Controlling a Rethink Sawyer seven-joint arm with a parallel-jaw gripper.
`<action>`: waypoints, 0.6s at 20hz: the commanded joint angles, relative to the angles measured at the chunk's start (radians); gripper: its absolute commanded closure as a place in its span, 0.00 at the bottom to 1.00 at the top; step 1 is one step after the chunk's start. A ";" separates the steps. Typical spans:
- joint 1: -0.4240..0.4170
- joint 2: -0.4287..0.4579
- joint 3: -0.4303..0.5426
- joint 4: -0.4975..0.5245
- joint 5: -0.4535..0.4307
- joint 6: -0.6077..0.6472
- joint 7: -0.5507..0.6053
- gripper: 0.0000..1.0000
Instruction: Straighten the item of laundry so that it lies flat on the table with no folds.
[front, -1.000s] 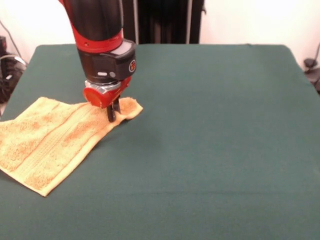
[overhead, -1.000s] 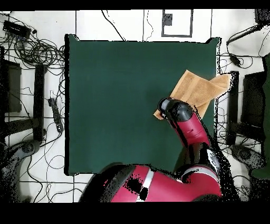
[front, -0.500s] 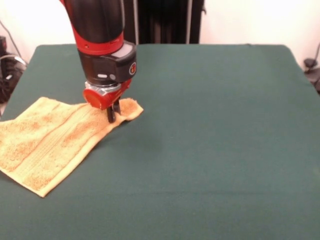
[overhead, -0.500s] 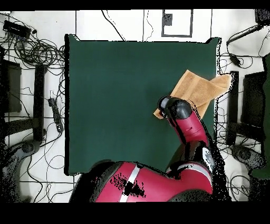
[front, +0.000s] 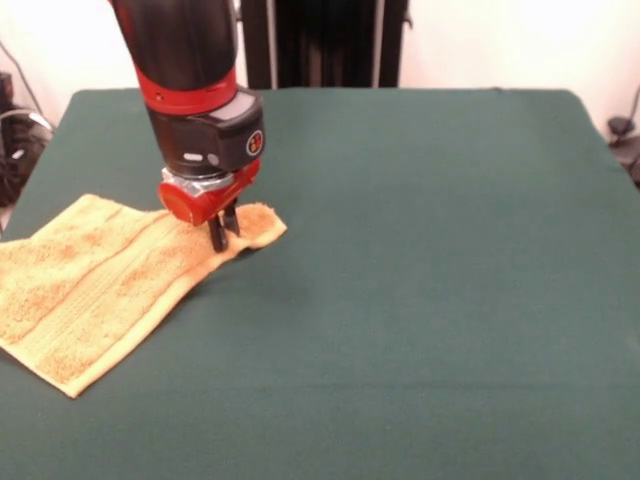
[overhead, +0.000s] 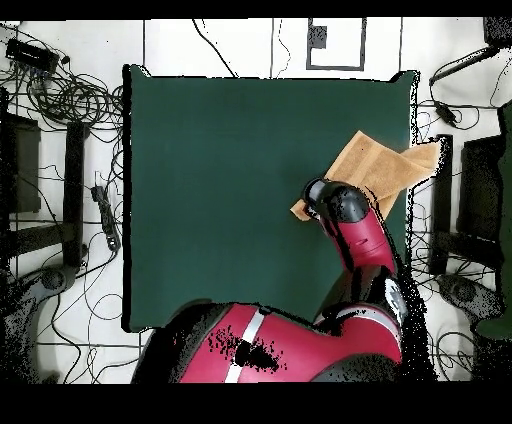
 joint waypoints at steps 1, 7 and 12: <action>-0.001 0.101 0.216 -0.023 0.078 -0.139 0.182 1.00; 0.004 0.092 0.147 -0.064 0.002 -0.066 0.124 1.00; 0.051 0.182 0.005 -0.254 -0.045 0.058 0.222 1.00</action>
